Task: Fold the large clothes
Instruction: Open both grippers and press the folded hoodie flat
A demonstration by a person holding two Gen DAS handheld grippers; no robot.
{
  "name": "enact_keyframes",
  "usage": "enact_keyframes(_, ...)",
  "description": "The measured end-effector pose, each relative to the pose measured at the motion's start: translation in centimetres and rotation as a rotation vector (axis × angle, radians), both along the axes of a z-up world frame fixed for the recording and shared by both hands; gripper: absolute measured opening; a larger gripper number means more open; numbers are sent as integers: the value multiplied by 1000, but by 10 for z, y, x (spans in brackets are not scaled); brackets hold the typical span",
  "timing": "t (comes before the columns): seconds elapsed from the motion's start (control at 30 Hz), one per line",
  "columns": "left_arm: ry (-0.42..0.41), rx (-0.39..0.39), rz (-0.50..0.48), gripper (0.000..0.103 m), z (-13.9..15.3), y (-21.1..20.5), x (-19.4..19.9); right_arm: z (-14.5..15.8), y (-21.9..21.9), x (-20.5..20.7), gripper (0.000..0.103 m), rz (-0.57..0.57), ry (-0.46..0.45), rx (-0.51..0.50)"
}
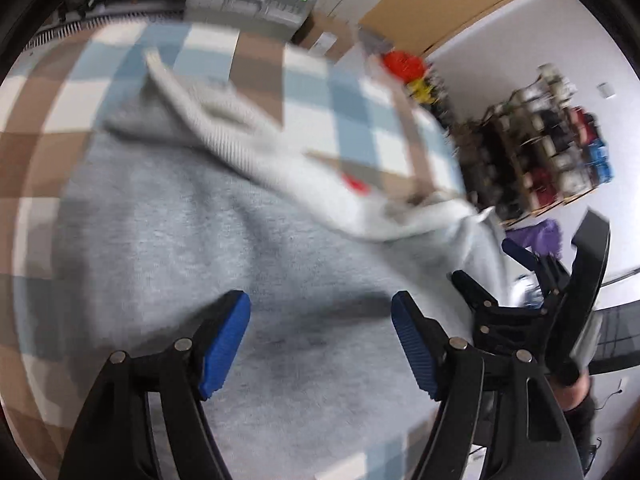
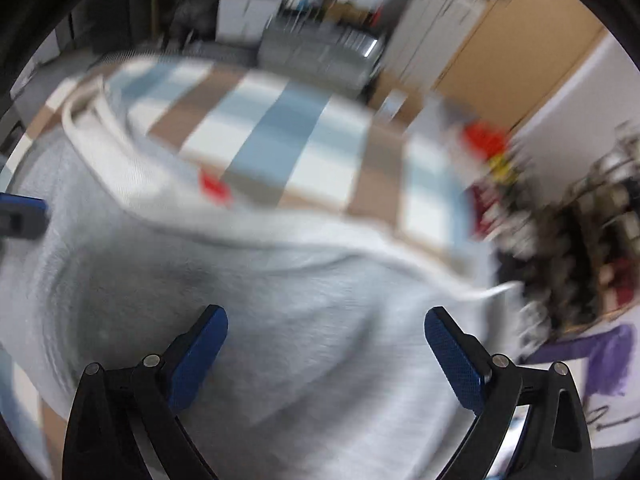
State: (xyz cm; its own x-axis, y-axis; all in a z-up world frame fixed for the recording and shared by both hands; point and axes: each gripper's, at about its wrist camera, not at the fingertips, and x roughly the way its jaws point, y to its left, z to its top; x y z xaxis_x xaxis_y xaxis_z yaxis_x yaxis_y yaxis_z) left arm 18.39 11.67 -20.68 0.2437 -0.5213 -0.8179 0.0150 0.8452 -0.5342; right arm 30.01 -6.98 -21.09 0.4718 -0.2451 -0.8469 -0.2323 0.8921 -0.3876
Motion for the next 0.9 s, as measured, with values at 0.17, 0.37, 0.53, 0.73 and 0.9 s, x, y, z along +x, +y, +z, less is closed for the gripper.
enact_keyframes(0.17,-56,-6,-63,69,-14,2,-1,-36,-23,34,103,-89,109,60)
enact_keyframes(0.37,-82,8,-95,69,2,8,-15,-8,-31,13,102,-120,7,38)
enact_keyframes(0.53,-63,-37,45,69,22,59,-66,57,-66,-104,103,-68,-187,437)
enact_keyframes(0.73,27,-70,140,69,-14,88,-115,46,-126,-212,103,-269,-276,712)
enact_keyframes(0.9,37,-58,192,69,-22,96,-117,18,-164,-219,103,-426,-250,746)
